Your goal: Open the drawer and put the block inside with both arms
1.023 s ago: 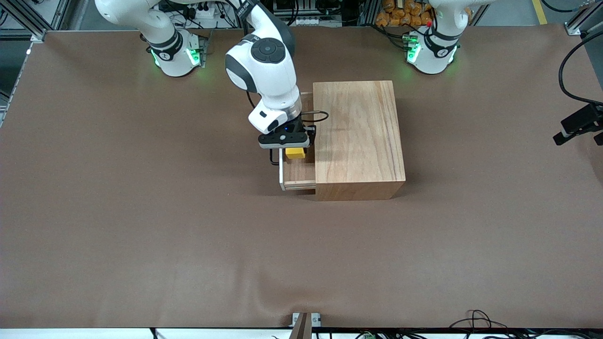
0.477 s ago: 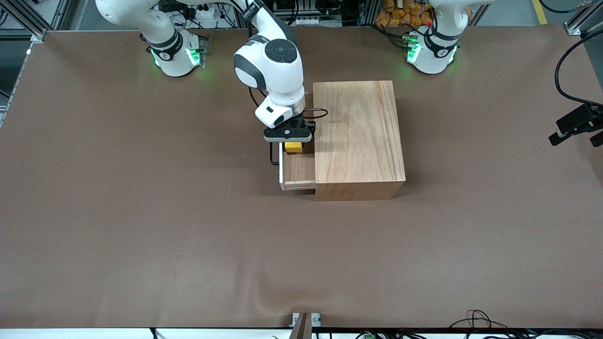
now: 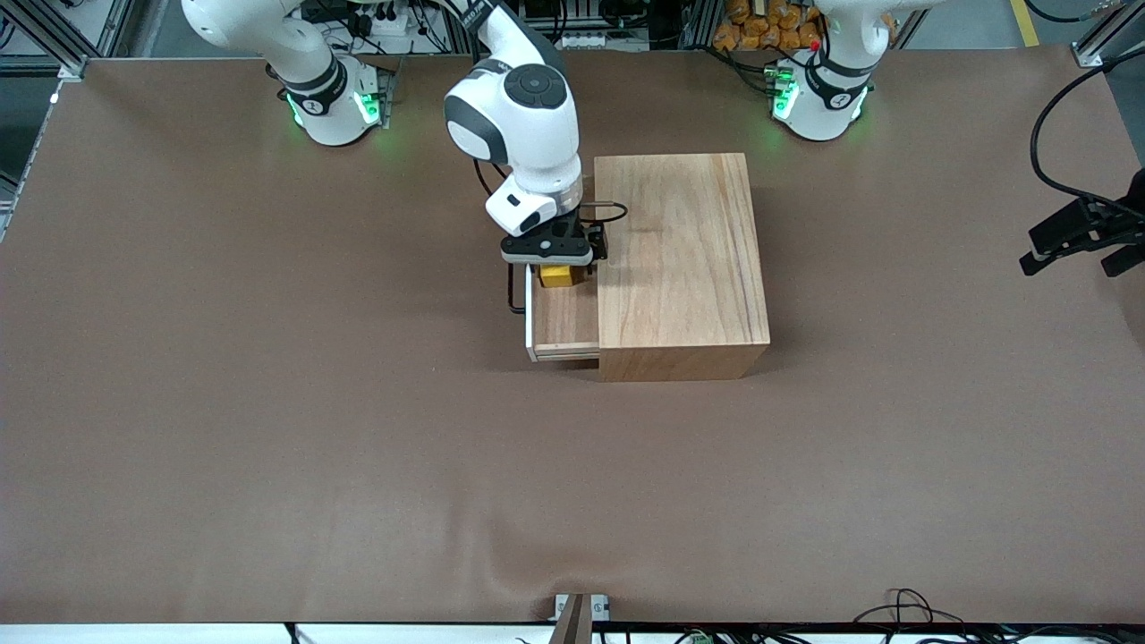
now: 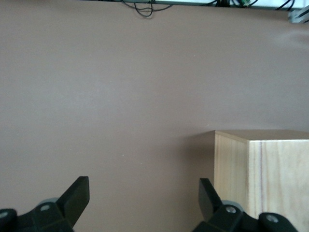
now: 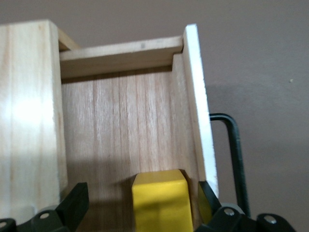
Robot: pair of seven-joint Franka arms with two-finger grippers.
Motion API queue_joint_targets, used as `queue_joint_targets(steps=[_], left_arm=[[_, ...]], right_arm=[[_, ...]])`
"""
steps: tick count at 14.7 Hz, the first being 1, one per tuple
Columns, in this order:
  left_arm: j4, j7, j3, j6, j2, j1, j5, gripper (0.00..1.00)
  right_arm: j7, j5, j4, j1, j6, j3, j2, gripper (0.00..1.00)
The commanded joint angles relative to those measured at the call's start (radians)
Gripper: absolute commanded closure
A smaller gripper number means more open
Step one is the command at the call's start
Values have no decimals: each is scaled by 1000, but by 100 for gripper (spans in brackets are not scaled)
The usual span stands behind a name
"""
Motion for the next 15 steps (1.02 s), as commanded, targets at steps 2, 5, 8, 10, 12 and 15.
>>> queue_joint_targets(steps=[2, 5, 8, 10, 12, 15], left_arm=[[15, -102, -58, -63, 2, -3, 61, 0], [-2, -89, -67, -68, -12, 11, 59, 0], [-41, -89, -69, -57, -35, 10, 59, 0], [-55, -89, -69, -54, -42, 10, 59, 0], [-72, -89, -70, -54, -59, 10, 59, 0], [-78, -87, -69, -54, -64, 11, 59, 0]], right_arm=[[17, -31, 1, -8, -130, -16, -126, 0], [-49, -31, 18, -57, -267, -15, -195, 0], [-214, -17, 15, -153, -370, -15, -258, 0], [-352, -5, 13, -236, -405, -13, -289, 0], [-498, 56, 13, -325, -439, -13, -326, 0], [-705, 90, 14, -454, -551, -15, -393, 0]])
